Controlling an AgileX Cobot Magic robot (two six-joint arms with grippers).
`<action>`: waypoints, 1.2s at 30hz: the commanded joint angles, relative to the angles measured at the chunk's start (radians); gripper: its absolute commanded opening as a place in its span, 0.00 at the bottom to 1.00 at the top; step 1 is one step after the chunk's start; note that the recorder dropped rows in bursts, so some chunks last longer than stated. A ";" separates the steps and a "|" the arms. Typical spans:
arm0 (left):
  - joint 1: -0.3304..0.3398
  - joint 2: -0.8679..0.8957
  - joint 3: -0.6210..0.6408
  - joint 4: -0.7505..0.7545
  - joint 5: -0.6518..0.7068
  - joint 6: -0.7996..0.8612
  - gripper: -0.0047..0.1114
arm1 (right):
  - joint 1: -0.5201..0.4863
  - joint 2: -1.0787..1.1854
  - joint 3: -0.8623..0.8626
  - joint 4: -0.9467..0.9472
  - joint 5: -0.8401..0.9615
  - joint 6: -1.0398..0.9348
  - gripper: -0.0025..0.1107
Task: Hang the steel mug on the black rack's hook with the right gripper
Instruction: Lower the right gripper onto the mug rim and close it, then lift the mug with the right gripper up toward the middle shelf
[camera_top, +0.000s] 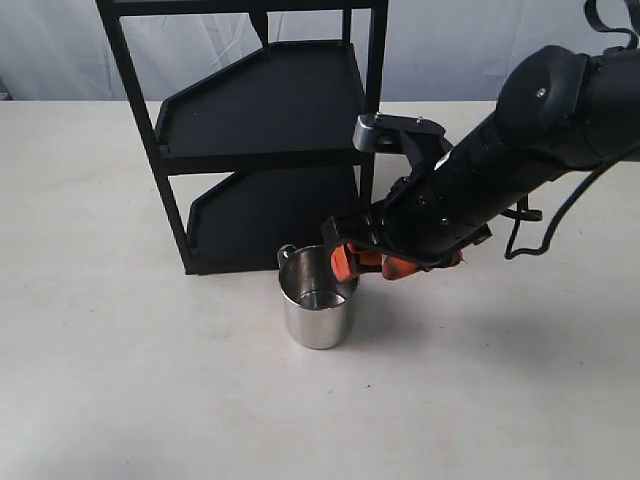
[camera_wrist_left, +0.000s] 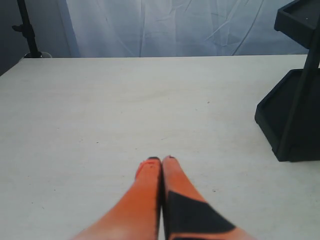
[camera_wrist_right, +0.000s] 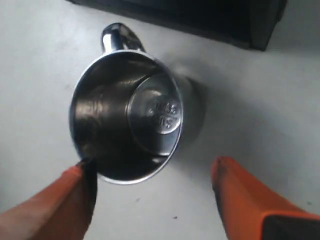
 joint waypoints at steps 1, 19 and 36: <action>-0.005 0.004 -0.002 0.000 -0.008 -0.005 0.04 | 0.002 0.057 -0.027 -0.022 -0.049 0.005 0.58; -0.005 0.004 -0.002 0.000 -0.008 -0.005 0.04 | 0.002 0.153 -0.035 -0.007 -0.010 -0.049 0.01; -0.005 0.004 -0.002 0.000 -0.007 -0.004 0.04 | 0.000 -0.145 0.112 0.926 0.037 -0.608 0.01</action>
